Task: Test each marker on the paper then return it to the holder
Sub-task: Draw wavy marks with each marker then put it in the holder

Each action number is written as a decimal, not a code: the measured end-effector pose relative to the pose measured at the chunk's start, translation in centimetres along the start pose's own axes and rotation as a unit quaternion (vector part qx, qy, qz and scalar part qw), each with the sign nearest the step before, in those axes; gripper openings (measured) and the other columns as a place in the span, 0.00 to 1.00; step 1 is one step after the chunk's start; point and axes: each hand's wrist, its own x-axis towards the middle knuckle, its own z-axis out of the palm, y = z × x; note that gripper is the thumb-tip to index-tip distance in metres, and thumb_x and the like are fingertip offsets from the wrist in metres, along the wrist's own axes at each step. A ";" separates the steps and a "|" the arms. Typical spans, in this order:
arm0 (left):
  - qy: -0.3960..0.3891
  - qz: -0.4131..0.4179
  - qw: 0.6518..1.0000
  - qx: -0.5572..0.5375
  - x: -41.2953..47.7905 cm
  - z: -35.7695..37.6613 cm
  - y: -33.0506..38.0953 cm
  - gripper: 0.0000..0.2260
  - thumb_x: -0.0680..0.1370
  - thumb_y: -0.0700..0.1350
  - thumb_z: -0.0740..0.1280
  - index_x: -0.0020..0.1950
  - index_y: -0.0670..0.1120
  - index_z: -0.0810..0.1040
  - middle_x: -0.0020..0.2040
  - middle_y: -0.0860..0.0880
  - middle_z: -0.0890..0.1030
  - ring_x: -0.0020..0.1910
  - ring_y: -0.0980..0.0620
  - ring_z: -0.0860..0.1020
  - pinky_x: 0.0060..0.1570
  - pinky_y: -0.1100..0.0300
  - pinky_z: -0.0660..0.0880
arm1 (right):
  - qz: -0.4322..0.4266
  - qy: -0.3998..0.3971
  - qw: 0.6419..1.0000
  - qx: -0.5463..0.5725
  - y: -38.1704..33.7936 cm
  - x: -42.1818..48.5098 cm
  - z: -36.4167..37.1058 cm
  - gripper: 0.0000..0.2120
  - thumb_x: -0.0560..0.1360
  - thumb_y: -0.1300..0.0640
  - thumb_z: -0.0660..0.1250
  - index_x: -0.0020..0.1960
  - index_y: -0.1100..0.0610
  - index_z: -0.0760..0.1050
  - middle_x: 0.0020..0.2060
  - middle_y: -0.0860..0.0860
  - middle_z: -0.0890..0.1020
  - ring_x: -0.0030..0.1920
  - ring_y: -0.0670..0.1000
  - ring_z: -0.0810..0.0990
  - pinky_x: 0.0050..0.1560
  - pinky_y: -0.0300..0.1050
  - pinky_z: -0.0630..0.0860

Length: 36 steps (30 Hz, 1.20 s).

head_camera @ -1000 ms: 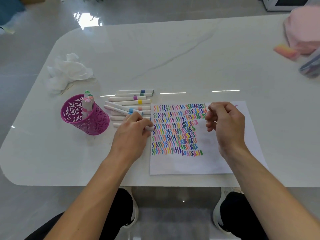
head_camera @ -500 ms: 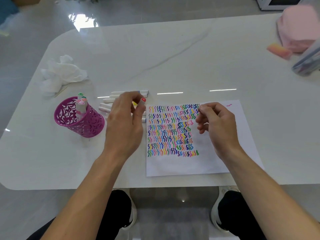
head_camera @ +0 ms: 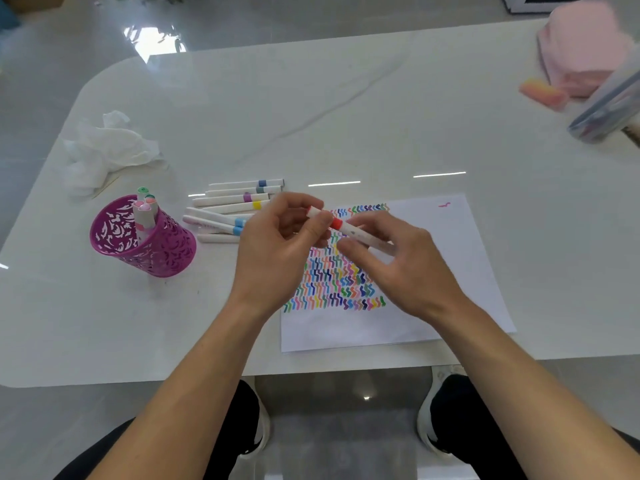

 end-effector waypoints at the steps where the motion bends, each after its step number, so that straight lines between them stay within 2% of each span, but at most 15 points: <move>1: -0.010 -0.012 1.000 0.003 -0.1 0.3 -0.1 0.05 0.79 0.42 0.72 0.53 0.44 0.80 0.42 0.47 0.87 0.41 0.47 0.86 0.45 0.55 0.83 | -0.011 -0.017 1.000 -0.023 0.0 -0.1 0.1 0.19 0.77 0.37 0.69 0.60 0.48 0.79 0.46 0.41 0.84 0.47 0.42 0.83 0.49 0.38 0.79; 3: -0.030 -0.034 0.999 0.009 -0.3 0.8 -0.1 0.05 0.79 0.43 0.72 0.53 0.44 0.80 0.42 0.48 0.87 0.40 0.49 0.86 0.44 0.55 0.83 | -0.023 -0.028 0.998 -0.057 0.1 -0.3 0.1 0.20 0.77 0.39 0.71 0.61 0.50 0.79 0.45 0.44 0.84 0.44 0.45 0.83 0.49 0.44 0.80; 5: -0.045 -0.050 0.998 0.012 -0.4 1.2 -0.1 0.05 0.79 0.43 0.72 0.52 0.44 0.80 0.42 0.49 0.87 0.41 0.49 0.87 0.45 0.54 0.84 | -0.029 -0.029 0.996 -0.081 0.3 -0.4 0.1 0.19 0.78 0.40 0.70 0.61 0.52 0.80 0.42 0.46 0.84 0.41 0.48 0.82 0.45 0.46 0.79; 7: -0.055 -0.056 0.996 0.029 -0.2 1.3 -0.2 0.05 0.79 0.44 0.72 0.51 0.45 0.80 0.41 0.49 0.87 0.41 0.50 0.87 0.46 0.52 0.84 | -0.038 -0.030 0.993 -0.104 0.5 -0.4 -0.1 0.17 0.79 0.42 0.69 0.61 0.52 0.80 0.42 0.48 0.84 0.39 0.49 0.82 0.41 0.43 0.77; 10: -0.085 -0.062 0.989 0.104 0.0 1.4 -0.4 0.05 0.79 0.48 0.71 0.50 0.48 0.80 0.39 0.50 0.86 0.38 0.52 0.85 0.45 0.50 0.84 | -0.038 -0.023 0.992 -0.117 0.8 -0.5 -0.5 0.14 0.81 0.44 0.68 0.60 0.51 0.80 0.42 0.45 0.84 0.38 0.46 0.81 0.39 0.38 0.74; 14: -0.130 -0.067 0.968 0.204 0.1 2.1 -0.9 0.04 0.81 0.50 0.68 0.49 0.53 0.82 0.39 0.54 0.85 0.37 0.56 0.83 0.46 0.48 0.82 | -0.039 -0.039 0.984 -0.170 1.4 -0.7 -0.8 0.07 0.83 0.49 0.67 0.57 0.52 0.78 0.45 0.45 0.83 0.36 0.46 0.75 0.37 0.41 0.71; 17: -0.156 -0.071 0.955 0.244 0.3 2.8 -1.0 0.08 0.81 0.53 0.66 0.48 0.54 0.83 0.39 0.55 0.85 0.37 0.58 0.82 0.45 0.52 0.82 | -0.041 -0.045 0.978 -0.199 1.8 -0.7 -1.0 0.09 0.83 0.46 0.65 0.56 0.51 0.78 0.44 0.45 0.84 0.36 0.45 0.77 0.35 0.41 0.72; 20: -0.165 -0.081 0.953 0.241 0.4 3.1 -1.2 0.10 0.81 0.54 0.66 0.44 0.53 0.84 0.37 0.54 0.85 0.35 0.59 0.82 0.41 0.57 0.81 | -0.041 -0.046 0.975 -0.213 2.0 -0.8 -1.5 0.12 0.82 0.43 0.64 0.55 0.49 0.80 0.44 0.45 0.85 0.39 0.49 0.83 0.38 0.46 0.77; 25: -0.154 -0.091 0.960 0.214 0.5 3.6 -1.2 0.11 0.81 0.50 0.68 0.41 0.50 0.84 0.34 0.52 0.84 0.33 0.57 0.82 0.37 0.64 0.79 | -0.056 -0.046 0.965 -0.254 2.5 -1.1 -1.6 0.14 0.83 0.43 0.60 0.53 0.50 0.79 0.41 0.46 0.84 0.38 0.52 0.81 0.35 0.48 0.76; 30: -0.150 -0.104 0.964 0.196 0.3 3.8 -1.1 0.10 0.81 0.47 0.69 0.41 0.49 0.85 0.33 0.51 0.84 0.31 0.58 0.81 0.35 0.67 0.77 | -0.061 -0.040 0.963 -0.261 2.8 -1.2 -1.7 0.14 0.83 0.42 0.60 0.50 0.48 0.79 0.35 0.47 0.82 0.34 0.52 0.79 0.32 0.47 0.74; 34: -0.140 -0.117 0.966 0.183 0.3 3.6 -0.9 0.09 0.81 0.47 0.69 0.44 0.48 0.86 0.33 0.51 0.85 0.31 0.58 0.82 0.34 0.68 0.77 | -0.042 -0.044 0.968 -0.245 2.7 -1.3 -1.9 0.16 0.83 0.37 0.59 0.56 0.44 0.82 0.35 0.46 0.84 0.36 0.50 0.82 0.35 0.48 0.77; 36: -0.133 -0.115 0.970 0.167 0.4 3.5 -0.7 0.09 0.81 0.47 0.69 0.45 0.47 0.86 0.34 0.51 0.85 0.32 0.57 0.82 0.34 0.67 0.77 | -0.030 -0.032 0.977 -0.209 2.5 -1.2 -1.9 0.18 0.82 0.35 0.59 0.56 0.45 0.82 0.34 0.44 0.84 0.35 0.49 0.82 0.33 0.43 0.74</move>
